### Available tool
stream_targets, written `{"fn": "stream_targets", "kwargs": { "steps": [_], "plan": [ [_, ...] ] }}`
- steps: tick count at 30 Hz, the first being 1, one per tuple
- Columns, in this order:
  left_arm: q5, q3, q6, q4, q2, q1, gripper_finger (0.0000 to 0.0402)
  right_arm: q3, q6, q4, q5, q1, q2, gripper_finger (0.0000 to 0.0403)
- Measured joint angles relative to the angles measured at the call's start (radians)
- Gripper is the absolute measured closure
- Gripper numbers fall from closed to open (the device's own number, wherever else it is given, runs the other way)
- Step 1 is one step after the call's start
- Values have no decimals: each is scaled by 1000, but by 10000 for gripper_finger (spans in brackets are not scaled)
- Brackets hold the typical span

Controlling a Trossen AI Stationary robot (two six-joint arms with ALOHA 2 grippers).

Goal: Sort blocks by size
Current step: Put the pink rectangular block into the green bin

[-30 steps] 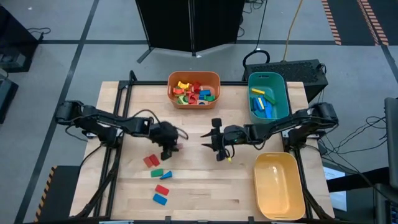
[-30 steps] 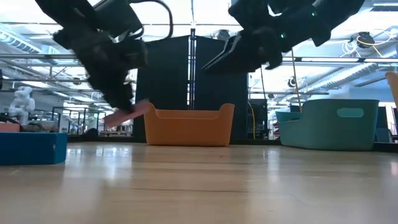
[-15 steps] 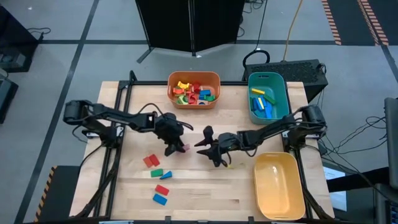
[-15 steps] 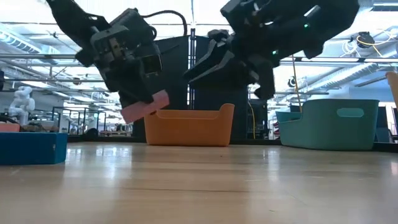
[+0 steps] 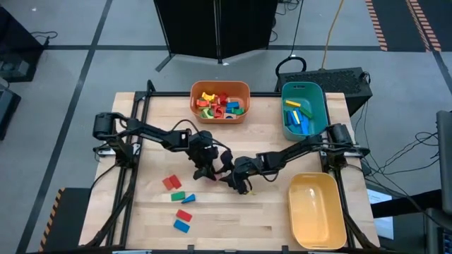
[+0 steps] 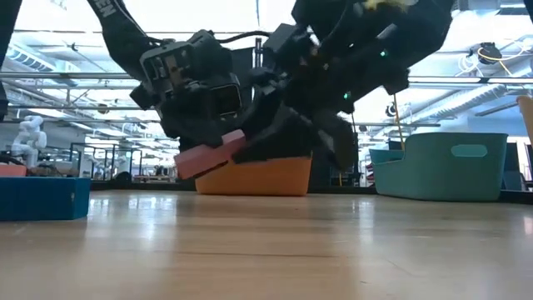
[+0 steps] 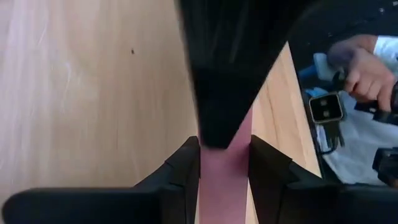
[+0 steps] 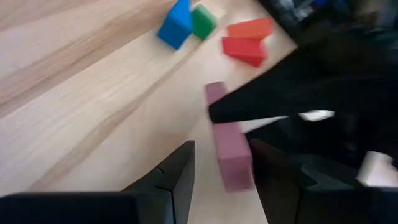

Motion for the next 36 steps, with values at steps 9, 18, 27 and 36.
{"fn": "stream_targets", "kwargs": {
  "steps": [9,18,27,36],
  "plan": [
    [43,34,30,-15,40,0,300,52,17,-71,-9,1,20,270],
    [32,33,40,-5,39,0,299,53,15,-89,-6,1,18,352],
    [4,32,42,-25,24,30,258,52,74,-99,8,-5,17,359],
    [-13,32,61,-85,-26,53,252,52,91,-120,40,-10,17,360]
  ]
}}
